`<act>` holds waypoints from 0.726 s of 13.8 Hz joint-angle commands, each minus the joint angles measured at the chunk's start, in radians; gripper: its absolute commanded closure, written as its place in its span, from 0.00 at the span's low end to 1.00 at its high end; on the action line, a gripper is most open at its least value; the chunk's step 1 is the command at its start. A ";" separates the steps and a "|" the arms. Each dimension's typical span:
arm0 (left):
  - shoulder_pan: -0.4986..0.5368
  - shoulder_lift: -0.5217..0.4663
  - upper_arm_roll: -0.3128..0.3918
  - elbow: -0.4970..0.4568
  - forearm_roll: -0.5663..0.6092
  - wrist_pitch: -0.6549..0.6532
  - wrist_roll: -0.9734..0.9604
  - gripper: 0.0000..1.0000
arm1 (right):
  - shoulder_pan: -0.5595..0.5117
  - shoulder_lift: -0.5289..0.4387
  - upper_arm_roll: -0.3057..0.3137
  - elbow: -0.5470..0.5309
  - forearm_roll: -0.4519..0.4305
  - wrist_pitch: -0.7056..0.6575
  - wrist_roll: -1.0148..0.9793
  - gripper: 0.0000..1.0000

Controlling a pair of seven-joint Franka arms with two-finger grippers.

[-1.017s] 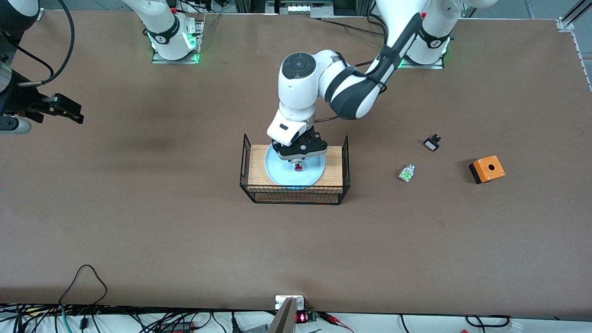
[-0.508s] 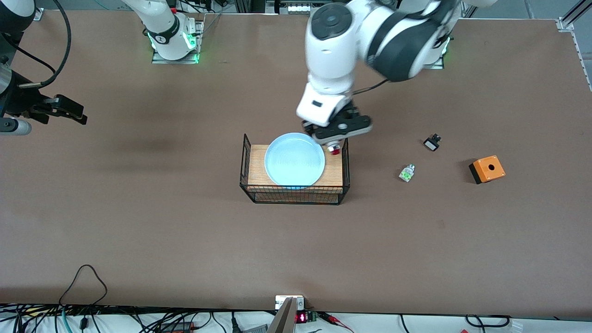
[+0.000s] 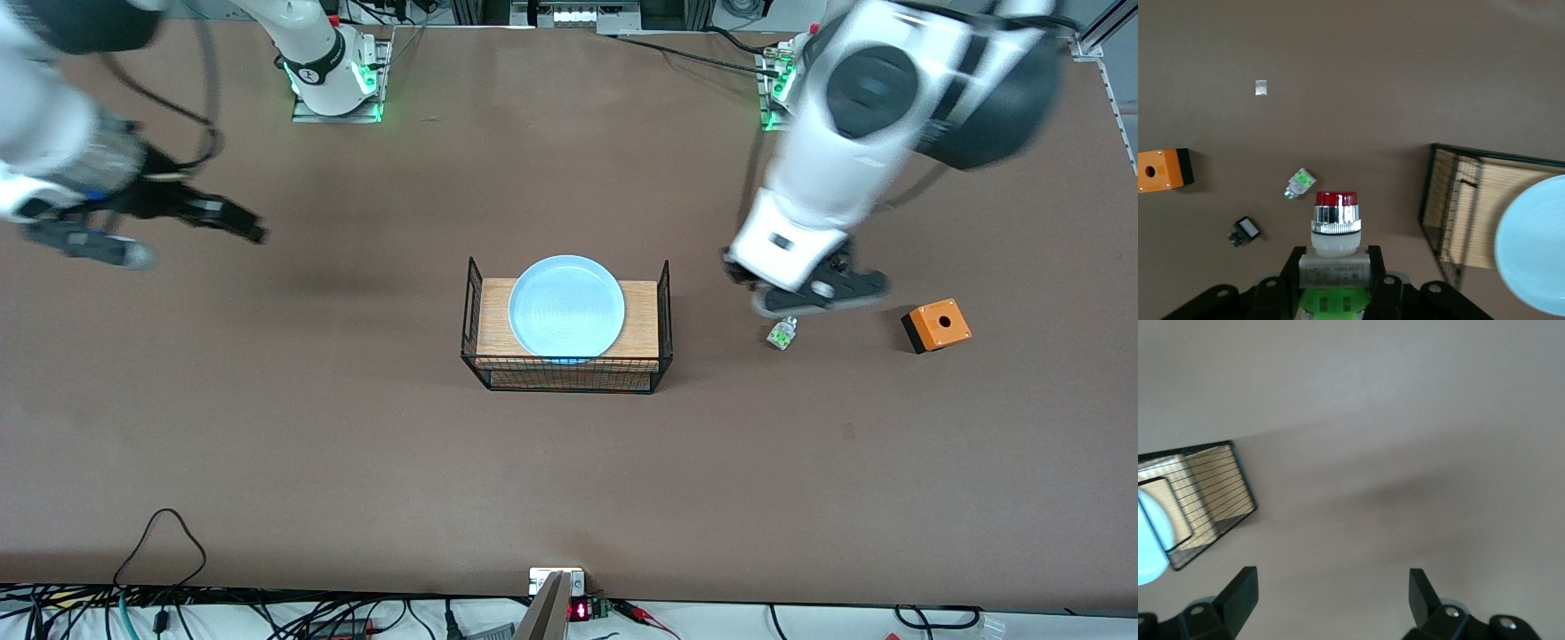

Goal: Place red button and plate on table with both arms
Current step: 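Lift the red button with the left gripper while the right gripper approaches, then lower the red button to the table while the right gripper reaches the plate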

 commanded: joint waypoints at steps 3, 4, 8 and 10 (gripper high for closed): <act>0.060 -0.074 0.150 -0.178 -0.108 0.052 0.328 0.68 | 0.184 0.098 -0.006 0.058 0.008 0.095 0.320 0.00; 0.071 -0.074 0.164 -0.214 -0.108 0.084 0.389 0.68 | 0.211 0.123 -0.006 0.081 0.008 0.101 0.369 0.00; 0.109 -0.047 0.242 -0.411 -0.114 0.343 0.583 0.66 | 0.300 0.230 -0.006 0.181 0.071 0.149 0.604 0.00; 0.109 -0.004 0.264 -0.488 -0.113 0.481 0.592 0.66 | 0.343 0.262 -0.006 0.186 0.074 0.230 0.728 0.00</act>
